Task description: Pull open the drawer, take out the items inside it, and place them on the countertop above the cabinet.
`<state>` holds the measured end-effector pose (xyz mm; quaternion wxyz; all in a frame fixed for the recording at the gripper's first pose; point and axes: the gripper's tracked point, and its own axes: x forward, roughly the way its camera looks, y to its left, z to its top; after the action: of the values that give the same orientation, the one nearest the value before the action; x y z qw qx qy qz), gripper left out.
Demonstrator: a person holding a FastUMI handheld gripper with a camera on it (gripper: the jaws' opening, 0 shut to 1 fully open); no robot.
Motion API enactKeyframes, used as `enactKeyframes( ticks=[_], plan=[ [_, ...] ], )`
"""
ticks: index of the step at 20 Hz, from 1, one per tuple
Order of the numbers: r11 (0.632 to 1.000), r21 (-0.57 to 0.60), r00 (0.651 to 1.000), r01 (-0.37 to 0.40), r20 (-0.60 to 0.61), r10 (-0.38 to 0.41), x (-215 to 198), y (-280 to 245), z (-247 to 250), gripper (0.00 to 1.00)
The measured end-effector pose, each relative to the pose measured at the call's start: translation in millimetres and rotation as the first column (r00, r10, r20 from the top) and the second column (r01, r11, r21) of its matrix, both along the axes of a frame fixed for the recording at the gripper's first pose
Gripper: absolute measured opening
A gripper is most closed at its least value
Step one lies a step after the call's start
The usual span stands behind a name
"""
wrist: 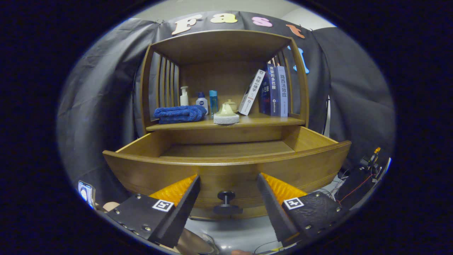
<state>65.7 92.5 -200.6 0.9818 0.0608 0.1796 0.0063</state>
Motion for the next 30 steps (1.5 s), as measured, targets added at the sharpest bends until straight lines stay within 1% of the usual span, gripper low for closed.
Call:
enactKeyframes(
  ticks=[6,11,12,13,14,22,30],
  plan=[
    [1.0,-0.003,1.0,-0.002,0.005,0.002,11,0,-1,0.97],
    [1.0,-0.001,0.999,-0.002,0.033,0.002,22,-1,6,0.97],
    [1.0,-0.003,1.0,-0.004,0.015,0.004,25,0,2,0.97],
    [1.0,0.001,0.999,0.0,0.032,0.0,27,0,5,0.97],
    [1.0,-0.002,1.0,-0.004,0.018,0.004,31,1,3,0.97],
    [1.0,0.001,1.0,-0.01,0.03,0.009,53,0,-1,0.98],
    [1.0,-0.011,1.0,-0.01,0.027,0.01,87,3,-6,0.97]
  ],
)
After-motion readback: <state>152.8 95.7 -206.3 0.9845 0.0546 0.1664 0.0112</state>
